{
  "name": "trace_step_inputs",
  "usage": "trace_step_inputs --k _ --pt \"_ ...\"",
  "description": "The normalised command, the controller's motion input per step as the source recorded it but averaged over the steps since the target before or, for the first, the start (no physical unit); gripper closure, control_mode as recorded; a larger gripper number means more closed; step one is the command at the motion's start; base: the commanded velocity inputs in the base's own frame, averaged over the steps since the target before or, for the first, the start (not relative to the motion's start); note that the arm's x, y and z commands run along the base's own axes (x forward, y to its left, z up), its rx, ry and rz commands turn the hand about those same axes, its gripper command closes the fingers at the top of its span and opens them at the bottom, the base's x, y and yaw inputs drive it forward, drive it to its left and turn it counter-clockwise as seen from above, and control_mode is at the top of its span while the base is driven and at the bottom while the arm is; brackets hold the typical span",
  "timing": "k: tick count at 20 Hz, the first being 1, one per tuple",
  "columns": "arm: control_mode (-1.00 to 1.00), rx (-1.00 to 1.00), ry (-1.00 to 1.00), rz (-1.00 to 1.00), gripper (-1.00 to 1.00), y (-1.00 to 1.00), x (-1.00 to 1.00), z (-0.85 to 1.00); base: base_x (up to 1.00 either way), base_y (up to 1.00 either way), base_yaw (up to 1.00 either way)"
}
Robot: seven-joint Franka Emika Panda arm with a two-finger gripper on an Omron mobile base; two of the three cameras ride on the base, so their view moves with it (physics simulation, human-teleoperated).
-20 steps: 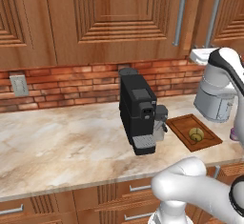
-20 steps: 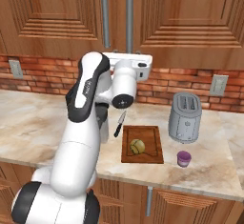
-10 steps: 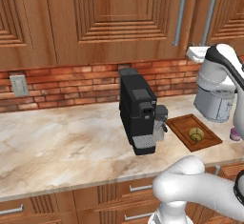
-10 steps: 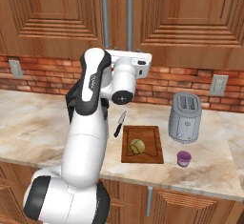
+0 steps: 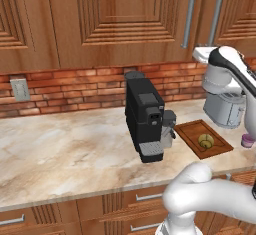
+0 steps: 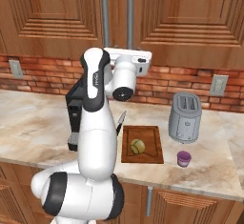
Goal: Pick the bread, place it on the cutting board, pick the jam, place it on the counter, and close the cabinet.
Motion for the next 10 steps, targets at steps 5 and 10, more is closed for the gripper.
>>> trace_step_inputs --k 5,10 --pt "-1.0 0.0 0.0 0.0 -1.0 0.0 0.19 0.0 0.0 0.0 0.0" --pt "-1.0 0.0 0.0 0.0 -1.0 0.0 0.19 0.0 0.0 0.0 0.0"
